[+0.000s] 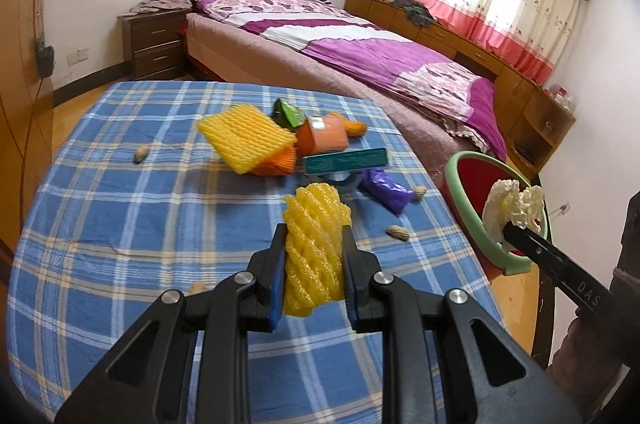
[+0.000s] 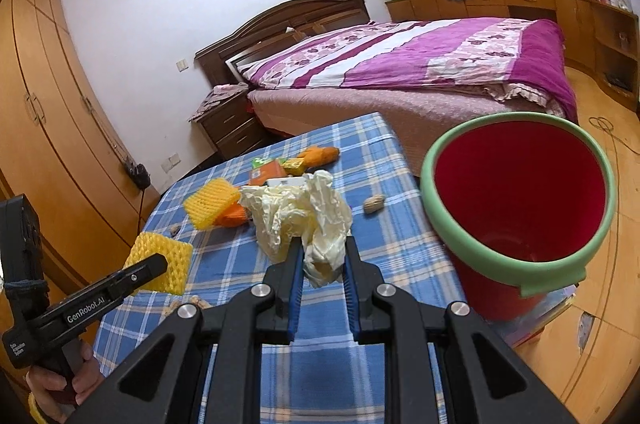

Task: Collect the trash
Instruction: 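Carry the tissue and foam net in both tools over the red bucket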

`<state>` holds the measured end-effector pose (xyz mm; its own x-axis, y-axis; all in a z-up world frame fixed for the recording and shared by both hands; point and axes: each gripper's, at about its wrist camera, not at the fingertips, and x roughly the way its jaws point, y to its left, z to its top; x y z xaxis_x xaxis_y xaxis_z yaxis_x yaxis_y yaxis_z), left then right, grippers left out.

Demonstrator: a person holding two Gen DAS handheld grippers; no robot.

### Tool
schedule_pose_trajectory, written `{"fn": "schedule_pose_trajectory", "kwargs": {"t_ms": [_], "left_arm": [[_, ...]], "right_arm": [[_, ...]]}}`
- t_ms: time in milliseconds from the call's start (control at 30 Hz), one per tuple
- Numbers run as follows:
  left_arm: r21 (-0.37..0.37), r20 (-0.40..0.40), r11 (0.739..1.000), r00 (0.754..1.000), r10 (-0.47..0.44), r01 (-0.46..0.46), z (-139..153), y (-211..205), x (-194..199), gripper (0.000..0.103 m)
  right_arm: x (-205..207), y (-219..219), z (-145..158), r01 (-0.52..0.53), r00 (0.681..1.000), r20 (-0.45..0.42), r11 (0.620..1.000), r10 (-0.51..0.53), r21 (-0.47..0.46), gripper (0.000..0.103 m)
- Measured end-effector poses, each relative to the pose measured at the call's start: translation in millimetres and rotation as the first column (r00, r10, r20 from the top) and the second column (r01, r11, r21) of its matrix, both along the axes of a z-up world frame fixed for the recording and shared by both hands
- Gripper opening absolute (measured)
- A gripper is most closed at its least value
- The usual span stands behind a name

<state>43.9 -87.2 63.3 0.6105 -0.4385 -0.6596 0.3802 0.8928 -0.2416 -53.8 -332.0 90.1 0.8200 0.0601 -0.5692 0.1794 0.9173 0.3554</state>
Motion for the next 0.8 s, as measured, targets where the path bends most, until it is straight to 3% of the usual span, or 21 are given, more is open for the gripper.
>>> {"fn": "schedule_pose_trajectory", "kwargs": {"t_ms": [367, 800], "left_arm": [[0.012, 0.039, 0.991, 0.990, -0.137, 0.137, 5, -57, -4, 0.024], [0.052, 0.043, 0.958, 0.958, -0.285, 0.283, 6, -150, 5, 0.024]], "right_arm": [[-16, -43, -6, 0.105, 0.994, 0.014, 0.994, -0.105, 0.031, 0.020], [-28, -116, -24, 0.249, 0.969, -0.005, 0.966, -0.249, 0.074, 0.020]]}}
